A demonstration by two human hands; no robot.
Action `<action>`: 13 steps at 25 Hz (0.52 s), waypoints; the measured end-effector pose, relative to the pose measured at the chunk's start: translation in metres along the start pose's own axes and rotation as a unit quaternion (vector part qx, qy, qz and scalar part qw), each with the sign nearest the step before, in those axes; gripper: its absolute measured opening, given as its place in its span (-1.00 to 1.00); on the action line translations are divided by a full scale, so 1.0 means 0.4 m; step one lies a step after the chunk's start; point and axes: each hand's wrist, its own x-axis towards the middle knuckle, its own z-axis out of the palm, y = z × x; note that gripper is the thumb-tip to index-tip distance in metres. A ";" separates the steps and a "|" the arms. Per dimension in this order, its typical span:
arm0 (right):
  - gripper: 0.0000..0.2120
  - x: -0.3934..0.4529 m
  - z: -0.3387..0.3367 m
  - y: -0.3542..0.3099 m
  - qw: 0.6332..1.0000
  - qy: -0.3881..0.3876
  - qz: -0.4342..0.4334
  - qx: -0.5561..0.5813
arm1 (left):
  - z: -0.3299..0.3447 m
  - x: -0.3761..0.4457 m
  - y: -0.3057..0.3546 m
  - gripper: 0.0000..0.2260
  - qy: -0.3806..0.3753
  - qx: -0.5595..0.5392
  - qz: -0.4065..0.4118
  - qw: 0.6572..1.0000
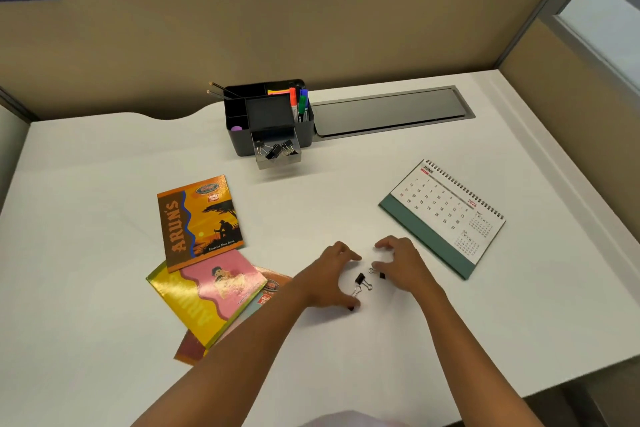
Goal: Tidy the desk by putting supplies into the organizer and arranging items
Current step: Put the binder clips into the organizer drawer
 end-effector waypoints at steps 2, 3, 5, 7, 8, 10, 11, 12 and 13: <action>-0.60 -0.034 0.025 0.017 1.000 0.002 -0.001 -0.028 | 0.010 -0.009 0.007 -0.15 -0.046 0.063 0.014 0.997; -0.61 -0.051 0.039 0.020 0.999 0.014 -0.008 -0.040 | 0.013 -0.011 0.010 -0.13 -0.054 0.090 0.022 0.994; -0.67 -0.077 0.063 0.017 0.997 0.056 -0.025 -0.039 | 0.017 -0.011 0.015 -0.18 -0.057 0.120 0.030 0.991; -0.76 -0.090 0.082 0.015 0.995 0.087 -0.039 -0.023 | 0.025 -0.011 0.017 -0.32 -0.048 0.134 0.041 0.989; -0.79 -0.091 0.089 0.014 0.994 0.095 -0.046 -0.023 | 0.028 -0.012 0.017 -0.40 -0.042 0.139 0.044 0.988; -0.84 -0.092 0.097 0.013 0.993 0.102 -0.058 -0.033 | 0.029 -0.016 0.022 -0.56 -0.030 0.148 0.044 0.988; -0.86 -0.092 0.100 0.013 0.992 0.104 -0.060 -0.038 | 0.029 -0.017 0.023 -0.61 -0.026 0.152 0.040 0.987; -0.87 -0.093 0.102 0.013 0.992 0.104 -0.058 -0.041 | 0.028 -0.018 0.025 -0.64 -0.024 0.155 0.036 0.987; -0.88 -0.092 0.104 0.014 0.993 0.103 -0.054 -0.038 | 0.027 -0.019 0.028 -0.64 -0.024 0.155 0.031 0.987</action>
